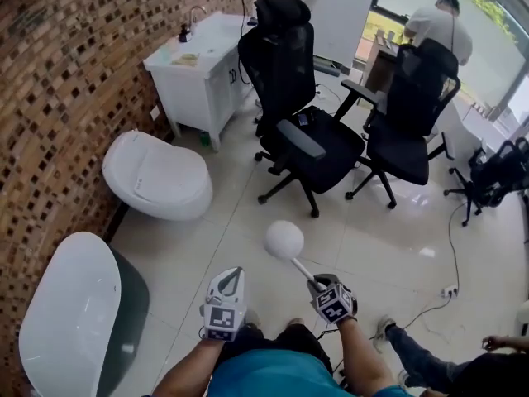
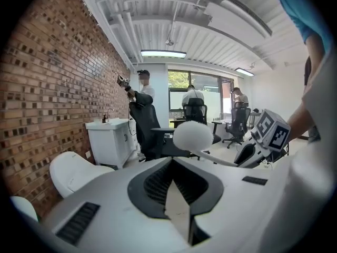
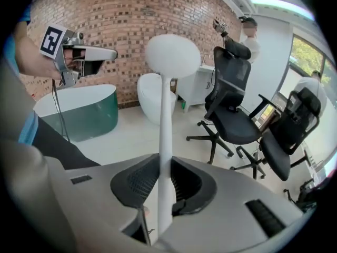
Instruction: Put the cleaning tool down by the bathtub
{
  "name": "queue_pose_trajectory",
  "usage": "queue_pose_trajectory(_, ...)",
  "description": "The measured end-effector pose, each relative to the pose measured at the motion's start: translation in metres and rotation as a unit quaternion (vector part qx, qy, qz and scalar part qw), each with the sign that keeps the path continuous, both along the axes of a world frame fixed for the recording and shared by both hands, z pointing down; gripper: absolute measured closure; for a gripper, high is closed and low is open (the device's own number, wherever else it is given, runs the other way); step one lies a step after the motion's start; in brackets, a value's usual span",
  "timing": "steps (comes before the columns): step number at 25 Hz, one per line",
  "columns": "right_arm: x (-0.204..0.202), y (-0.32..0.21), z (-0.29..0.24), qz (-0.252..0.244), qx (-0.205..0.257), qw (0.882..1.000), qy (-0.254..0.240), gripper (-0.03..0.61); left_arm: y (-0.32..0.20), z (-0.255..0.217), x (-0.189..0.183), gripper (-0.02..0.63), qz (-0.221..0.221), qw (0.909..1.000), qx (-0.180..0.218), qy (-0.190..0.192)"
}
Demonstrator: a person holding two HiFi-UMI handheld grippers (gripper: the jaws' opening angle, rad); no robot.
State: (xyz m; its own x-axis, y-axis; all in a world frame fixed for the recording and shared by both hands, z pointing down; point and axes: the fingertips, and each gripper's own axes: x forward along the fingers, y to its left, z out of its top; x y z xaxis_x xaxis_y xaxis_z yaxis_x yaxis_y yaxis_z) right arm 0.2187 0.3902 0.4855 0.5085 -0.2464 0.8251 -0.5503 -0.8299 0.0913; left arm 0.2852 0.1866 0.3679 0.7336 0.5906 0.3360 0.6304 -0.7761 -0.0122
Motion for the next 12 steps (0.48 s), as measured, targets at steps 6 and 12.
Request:
queue_pose_trajectory(6, 0.007, -0.015, -0.03, -0.027, 0.014, 0.999, 0.028, 0.489, -0.034, -0.035, -0.012, 0.614, -0.057, 0.9982, 0.008, 0.017)
queue_pose_trajectory(12, 0.026, -0.036, -0.063, -0.09, 0.036, 0.994, 0.058, 0.489, -0.057, -0.047, -0.034, 0.614, -0.136, 0.9904, 0.001, 0.025)
